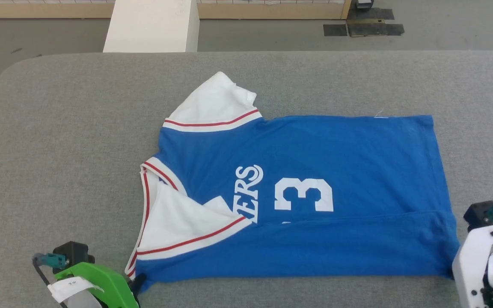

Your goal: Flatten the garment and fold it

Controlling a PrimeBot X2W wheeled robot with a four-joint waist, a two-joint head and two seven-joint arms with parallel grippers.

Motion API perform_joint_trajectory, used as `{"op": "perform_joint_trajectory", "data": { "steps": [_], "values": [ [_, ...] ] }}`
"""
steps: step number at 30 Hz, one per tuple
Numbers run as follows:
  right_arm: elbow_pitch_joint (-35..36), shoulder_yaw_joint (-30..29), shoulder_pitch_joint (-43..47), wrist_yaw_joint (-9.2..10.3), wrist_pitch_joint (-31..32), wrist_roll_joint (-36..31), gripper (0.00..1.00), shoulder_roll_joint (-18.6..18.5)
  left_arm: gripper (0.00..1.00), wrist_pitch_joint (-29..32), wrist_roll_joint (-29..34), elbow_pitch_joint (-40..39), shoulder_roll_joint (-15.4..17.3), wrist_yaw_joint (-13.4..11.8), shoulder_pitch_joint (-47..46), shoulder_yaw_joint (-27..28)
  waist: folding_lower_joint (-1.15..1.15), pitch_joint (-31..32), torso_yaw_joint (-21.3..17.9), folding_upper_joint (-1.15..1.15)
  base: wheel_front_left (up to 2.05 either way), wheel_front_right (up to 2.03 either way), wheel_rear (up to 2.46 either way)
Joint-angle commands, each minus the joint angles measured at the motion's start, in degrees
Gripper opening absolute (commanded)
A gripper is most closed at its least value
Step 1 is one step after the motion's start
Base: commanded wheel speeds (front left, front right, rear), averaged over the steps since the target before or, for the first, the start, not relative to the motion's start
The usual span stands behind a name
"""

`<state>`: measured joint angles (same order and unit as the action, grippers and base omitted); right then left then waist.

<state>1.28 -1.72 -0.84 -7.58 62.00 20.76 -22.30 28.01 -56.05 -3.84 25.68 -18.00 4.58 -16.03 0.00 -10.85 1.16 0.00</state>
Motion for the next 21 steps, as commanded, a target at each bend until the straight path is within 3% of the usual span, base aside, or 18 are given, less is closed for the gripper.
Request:
{"op": "perform_joint_trajectory", "data": {
  "steps": [1, 3, 4, 5, 6, 7, 11, 14, 17, 21],
  "values": [
    [-1.01, 0.32, 0.65, 0.09, -0.14, -0.02, 0.00, 0.25, 0.00, 0.29, -0.42, 1.25, -0.17, 0.29, -0.64, 0.04, 0.00, -0.17, -0.04, 0.00, 0.00, 0.00, 0.00],
    [-2.38, 0.87, 0.37, 0.09, -0.66, 0.08, 0.00, 0.55, 0.00, 0.19, -0.48, 2.56, -0.36, 0.65, -1.38, -0.01, 0.00, -0.20, -0.10, 0.00, 0.00, 0.00, 0.00],
    [-2.76, 0.89, 0.01, 0.09, -1.55, 0.10, 0.00, 0.69, 0.25, 0.09, -0.80, 3.08, -0.57, 0.90, -1.74, 0.18, 0.00, -0.18, -0.14, 0.00, 0.00, 0.00, 0.00],
    [-3.05, 0.89, -0.24, 0.09, -2.24, 0.15, 0.14, 0.76, 0.49, 0.06, -0.85, 3.37, -0.53, 1.03, -2.02, 0.27, 0.00, -0.17, -0.15, 0.00, 0.00, 0.00, 0.00],
    [-3.46, 0.98, -0.45, 0.09, -2.60, 0.32, 0.67, 0.71, 1.00, -0.03, -0.70, 3.47, -0.35, 1.03, -2.36, 0.37, 0.00, -0.05, -0.18, 0.00, 0.00, 0.00, 0.00],
    [-3.59, 1.01, -0.67, 0.09, -3.00, 0.54, 1.00, 0.61, 1.00, 0.04, -0.80, 3.43, -0.28, 0.96, -2.55, 0.56, 0.00, 0.12, -0.20, 0.00, 0.00, 0.00, 0.00],
    [-1.46, -3.20, -2.71, 0.09, -5.70, 3.77, 1.00, 0.59, 1.00, 0.31, 1.05, -1.81, 3.53, -0.33, -5.01, 2.66, 0.00, 3.11, -0.23, 0.00, 0.00, 0.00, 0.00],
    [1.03, -4.85, -4.08, 0.09, -7.86, 4.28, 1.00, 0.42, 1.00, -1.20, 1.91, -4.06, 4.35, -0.34, -6.71, 4.08, 0.00, 4.26, -0.37, 0.00, 0.00, 0.00, 0.00],
    [2.78, -6.25, -5.71, 0.09, -11.50, 3.73, 1.00, 0.68, 1.00, -5.62, 3.93, -5.24, 4.46, 0.30, -8.49, 5.73, 0.00, 4.85, -0.72, 0.00, 0.00, 0.00, 0.00],
    [3.33, -8.26, -8.42, 0.09, -20.75, 1.66, 1.00, 1.72, 1.00, -14.45, 7.48, -5.19, 3.31, 2.95, -10.64, 6.73, 0.00, 4.88, -0.86, 0.00, 0.00, 0.00, 0.00]
  ]
}}
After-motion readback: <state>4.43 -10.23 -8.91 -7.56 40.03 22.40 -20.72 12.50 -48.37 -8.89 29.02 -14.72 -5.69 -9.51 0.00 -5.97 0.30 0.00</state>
